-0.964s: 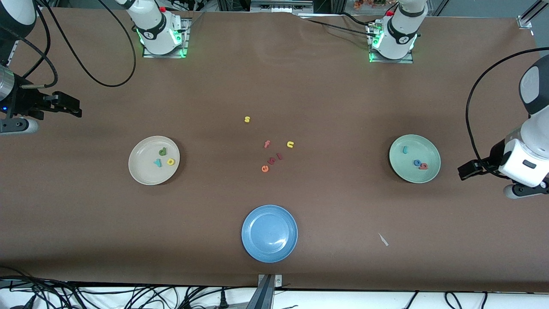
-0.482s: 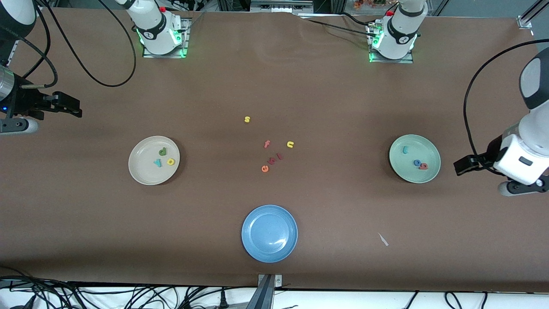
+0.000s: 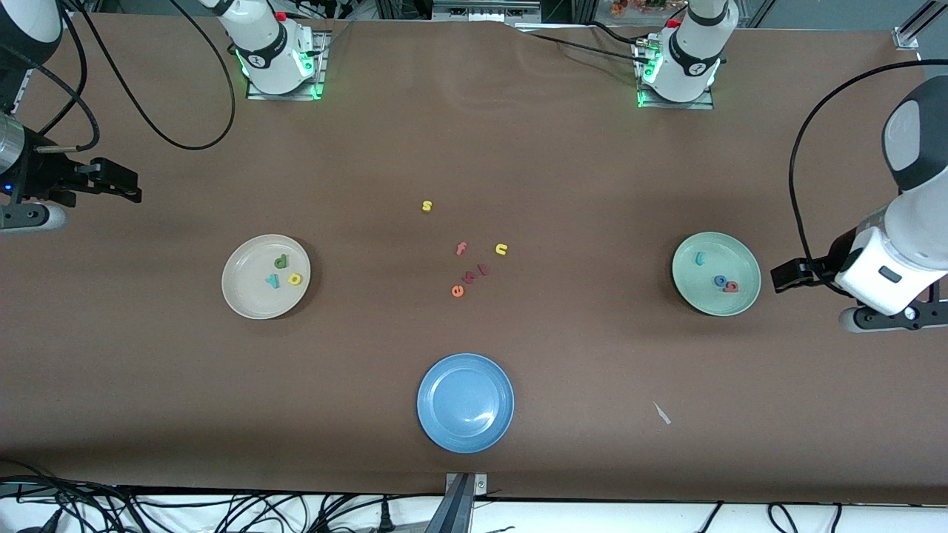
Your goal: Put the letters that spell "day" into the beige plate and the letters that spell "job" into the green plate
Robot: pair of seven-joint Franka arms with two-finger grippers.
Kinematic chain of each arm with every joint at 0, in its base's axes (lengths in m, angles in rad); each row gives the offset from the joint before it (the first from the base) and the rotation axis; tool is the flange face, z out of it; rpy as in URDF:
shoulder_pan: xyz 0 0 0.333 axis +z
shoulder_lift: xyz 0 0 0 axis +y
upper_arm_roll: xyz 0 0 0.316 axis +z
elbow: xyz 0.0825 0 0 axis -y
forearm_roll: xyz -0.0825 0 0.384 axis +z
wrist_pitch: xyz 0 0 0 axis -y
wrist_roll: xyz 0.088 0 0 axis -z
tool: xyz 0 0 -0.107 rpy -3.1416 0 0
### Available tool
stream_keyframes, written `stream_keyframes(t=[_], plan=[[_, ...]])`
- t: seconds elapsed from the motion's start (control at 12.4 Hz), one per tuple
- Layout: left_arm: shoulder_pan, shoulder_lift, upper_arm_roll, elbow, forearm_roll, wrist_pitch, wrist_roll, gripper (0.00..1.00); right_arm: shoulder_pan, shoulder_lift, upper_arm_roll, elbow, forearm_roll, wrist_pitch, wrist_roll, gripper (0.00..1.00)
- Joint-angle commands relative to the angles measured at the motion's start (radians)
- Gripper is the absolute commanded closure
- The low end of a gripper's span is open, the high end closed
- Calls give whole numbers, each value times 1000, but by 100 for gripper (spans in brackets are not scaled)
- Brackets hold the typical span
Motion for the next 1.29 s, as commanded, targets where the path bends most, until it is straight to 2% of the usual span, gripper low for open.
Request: stream_keyframes(t=[0.0,0.08,1.21], plan=[[-39,-76,77,-96,-100,56,46,1,-1,-3,2,12,14,-6,8,0],[-17,-78,74,-130,-108,116,75,1,-1,-3,2,12,14,-7,8,0],[9,-71,74,-128,-110,119,82,0,-1,-3,0,12,14,-5,8,0]])
